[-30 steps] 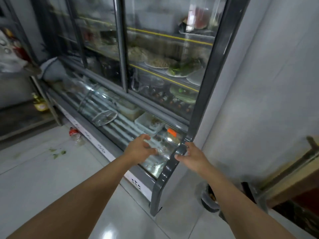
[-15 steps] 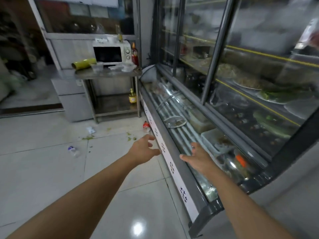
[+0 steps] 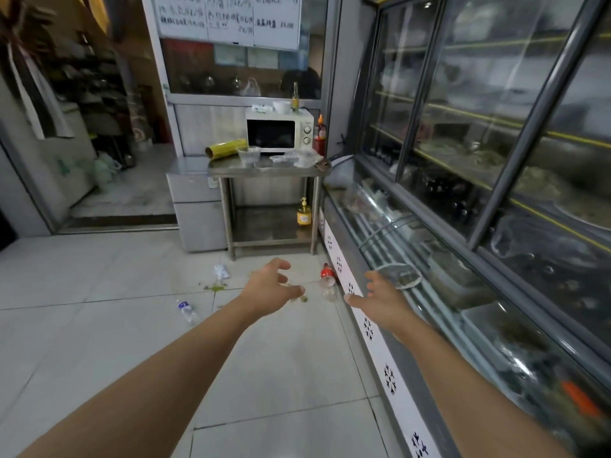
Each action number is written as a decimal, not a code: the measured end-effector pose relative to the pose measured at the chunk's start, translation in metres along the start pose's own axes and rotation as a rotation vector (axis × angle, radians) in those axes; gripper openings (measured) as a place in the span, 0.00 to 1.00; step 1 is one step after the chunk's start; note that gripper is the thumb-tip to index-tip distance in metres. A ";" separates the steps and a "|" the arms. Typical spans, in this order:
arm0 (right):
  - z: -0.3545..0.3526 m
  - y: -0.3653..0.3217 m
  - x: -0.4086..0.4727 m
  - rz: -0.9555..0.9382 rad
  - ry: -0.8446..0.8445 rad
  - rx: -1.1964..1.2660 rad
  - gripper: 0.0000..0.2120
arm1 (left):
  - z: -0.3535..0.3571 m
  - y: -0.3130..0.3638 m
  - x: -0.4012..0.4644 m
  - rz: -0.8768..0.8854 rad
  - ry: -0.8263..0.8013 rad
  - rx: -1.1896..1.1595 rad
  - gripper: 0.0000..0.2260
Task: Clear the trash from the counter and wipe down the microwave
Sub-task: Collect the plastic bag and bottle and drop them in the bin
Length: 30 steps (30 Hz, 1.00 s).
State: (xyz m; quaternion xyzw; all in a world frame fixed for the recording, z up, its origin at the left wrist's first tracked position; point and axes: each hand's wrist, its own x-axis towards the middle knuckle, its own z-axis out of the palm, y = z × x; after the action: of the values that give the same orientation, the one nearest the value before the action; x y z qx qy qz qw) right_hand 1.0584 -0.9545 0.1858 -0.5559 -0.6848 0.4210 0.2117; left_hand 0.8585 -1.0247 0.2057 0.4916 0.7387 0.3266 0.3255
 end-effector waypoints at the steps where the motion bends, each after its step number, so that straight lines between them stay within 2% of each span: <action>1: 0.008 -0.011 0.011 -0.003 0.001 -0.007 0.31 | -0.014 -0.006 0.010 -0.001 0.005 0.010 0.26; 4: 0.033 -0.038 0.043 -0.013 -0.011 -0.039 0.30 | -0.051 -0.025 0.040 -0.011 0.020 0.035 0.26; 8: 0.066 -0.069 0.081 -0.022 -0.038 -0.033 0.37 | -0.090 -0.050 0.075 -0.022 0.037 0.023 0.26; 15: 0.094 -0.106 0.166 -0.045 -0.077 -0.067 0.40 | -0.130 -0.068 0.148 -0.048 0.067 -0.020 0.26; 30: 0.086 -0.176 0.440 -0.174 -0.169 -0.059 0.37 | -0.172 -0.033 0.382 -0.097 0.210 -0.028 0.26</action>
State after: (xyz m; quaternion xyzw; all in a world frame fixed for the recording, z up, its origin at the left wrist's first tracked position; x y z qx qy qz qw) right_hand 0.7622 -0.5755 0.2023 -0.4627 -0.7580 0.4262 0.1724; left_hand 0.5871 -0.7039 0.2172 0.4137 0.7871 0.3704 0.2687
